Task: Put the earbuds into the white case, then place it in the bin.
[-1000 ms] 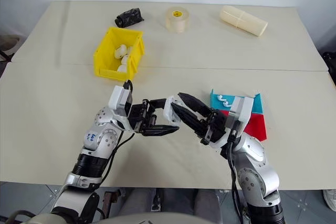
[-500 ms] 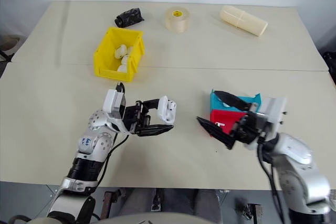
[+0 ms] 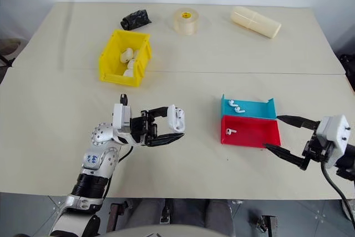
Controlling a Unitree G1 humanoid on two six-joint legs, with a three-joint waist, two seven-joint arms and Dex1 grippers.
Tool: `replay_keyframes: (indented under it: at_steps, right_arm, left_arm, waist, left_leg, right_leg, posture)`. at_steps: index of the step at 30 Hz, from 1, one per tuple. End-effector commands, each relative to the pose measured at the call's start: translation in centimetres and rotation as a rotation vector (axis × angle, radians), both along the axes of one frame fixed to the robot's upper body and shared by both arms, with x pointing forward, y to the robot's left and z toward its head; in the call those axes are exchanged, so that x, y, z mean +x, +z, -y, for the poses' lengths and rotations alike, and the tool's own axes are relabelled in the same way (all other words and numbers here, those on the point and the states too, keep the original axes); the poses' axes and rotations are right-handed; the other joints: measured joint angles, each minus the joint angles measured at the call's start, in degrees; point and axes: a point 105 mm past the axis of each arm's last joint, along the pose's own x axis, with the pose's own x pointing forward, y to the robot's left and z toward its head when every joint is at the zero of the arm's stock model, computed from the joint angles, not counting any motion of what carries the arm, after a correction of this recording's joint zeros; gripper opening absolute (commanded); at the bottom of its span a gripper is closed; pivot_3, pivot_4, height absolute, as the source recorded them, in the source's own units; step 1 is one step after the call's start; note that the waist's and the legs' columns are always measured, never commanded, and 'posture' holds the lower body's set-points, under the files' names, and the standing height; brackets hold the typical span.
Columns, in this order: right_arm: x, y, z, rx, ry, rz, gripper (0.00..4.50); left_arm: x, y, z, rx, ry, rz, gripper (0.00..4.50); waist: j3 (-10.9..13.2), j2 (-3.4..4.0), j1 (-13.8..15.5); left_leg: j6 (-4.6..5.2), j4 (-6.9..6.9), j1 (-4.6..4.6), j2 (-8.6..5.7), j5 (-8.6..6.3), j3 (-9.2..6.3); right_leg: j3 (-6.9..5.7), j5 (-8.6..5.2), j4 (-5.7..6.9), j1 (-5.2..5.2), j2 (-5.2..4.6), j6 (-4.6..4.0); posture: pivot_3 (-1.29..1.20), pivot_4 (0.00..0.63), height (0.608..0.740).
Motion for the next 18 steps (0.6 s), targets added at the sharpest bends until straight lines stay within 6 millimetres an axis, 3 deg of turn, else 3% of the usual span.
replay_keyframes:
  at_steps: [1,6,12,18]
  right_arm:
    - [2.0,1.3,-1.4,-0.087,-0.017,-0.075,4.45]
    - [5.3,3.3,-3.8,-0.119,-0.027,-0.163,4.45]
    - [10.4,2.7,-4.3,-0.355,-0.166,-0.230,4.45]
    - [12.2,1.4,-4.2,-0.531,-0.129,-0.269,4.45]
  left_arm:
    - [-0.5,0.5,0.5,-0.017,0.000,0.041,2.78]
    - [-0.5,0.5,0.8,-0.024,0.002,0.043,2.78]
    - [-0.5,0.4,1.2,-0.026,-0.004,0.051,2.78]
    - [-0.4,0.5,1.1,-0.038,0.015,0.067,2.78]
  waist:
    - [-0.01,0.02,0.01]
    - [0.01,0.09,0.16]
    - [0.02,0.10,0.17]
    - [0.02,0.10,0.27]
  left_leg:
    - [0.00,0.00,-0.01,0.00,0.00,0.00]
    - [-0.02,0.05,-0.11,0.00,0.01,-0.13]
    - [0.01,0.09,-0.39,-0.19,0.00,-0.20]
    - [0.01,0.00,-0.52,-0.16,0.00,-0.25]
  right_leg:
    - [0.00,0.00,0.00,-0.01,0.00,0.00]
    - [-0.08,0.00,0.00,-0.07,-0.02,-0.01]
    - [-0.13,0.04,-0.12,-0.20,-0.17,0.07]
    - [-0.25,0.05,-0.18,-0.30,-0.12,0.08]
  posture:
    - [0.00,0.150,0.740]
    - [0.00,0.150,0.740]
    - [0.00,0.150,0.740]
    - [0.00,0.150,0.740]
